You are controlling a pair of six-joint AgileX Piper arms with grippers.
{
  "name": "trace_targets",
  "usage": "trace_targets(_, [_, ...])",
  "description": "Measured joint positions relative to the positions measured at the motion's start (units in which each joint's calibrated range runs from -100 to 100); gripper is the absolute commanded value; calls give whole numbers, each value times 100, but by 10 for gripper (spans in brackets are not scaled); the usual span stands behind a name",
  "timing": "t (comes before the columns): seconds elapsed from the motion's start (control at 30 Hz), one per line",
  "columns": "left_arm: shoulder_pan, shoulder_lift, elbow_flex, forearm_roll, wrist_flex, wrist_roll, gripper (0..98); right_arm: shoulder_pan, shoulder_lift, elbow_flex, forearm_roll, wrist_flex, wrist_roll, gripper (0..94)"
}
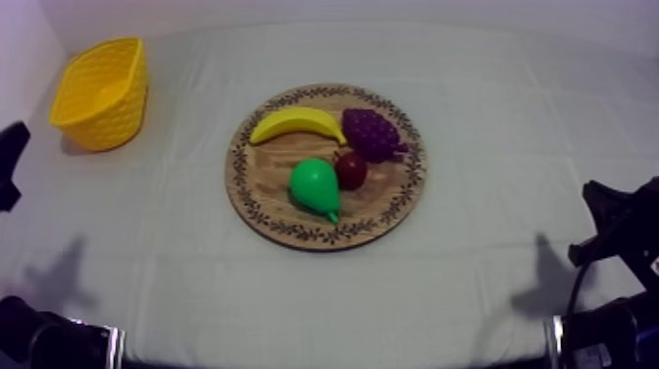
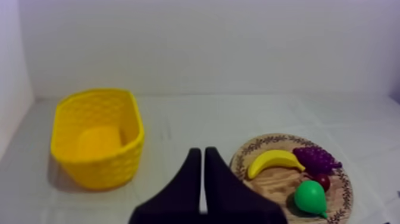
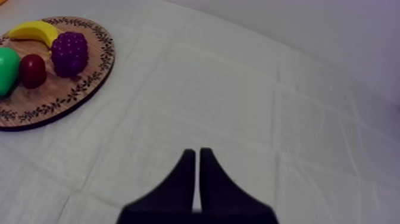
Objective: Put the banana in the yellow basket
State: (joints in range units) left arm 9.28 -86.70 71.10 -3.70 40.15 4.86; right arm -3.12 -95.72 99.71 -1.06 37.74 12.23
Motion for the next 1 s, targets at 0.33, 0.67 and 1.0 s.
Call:
trace_targets(0.33, [585,2705,-2585,80,621,-696,0,0,0,0,0,0,0,6])
trace_targets(0.67, [991,5255,-4942,305,1422,-1461,0,0,0,0,0,0,0,6])
trace_targets(1.0, [1451,7143,-6210,274,1802,-1850,0,0,0,0,0,0,0,6])
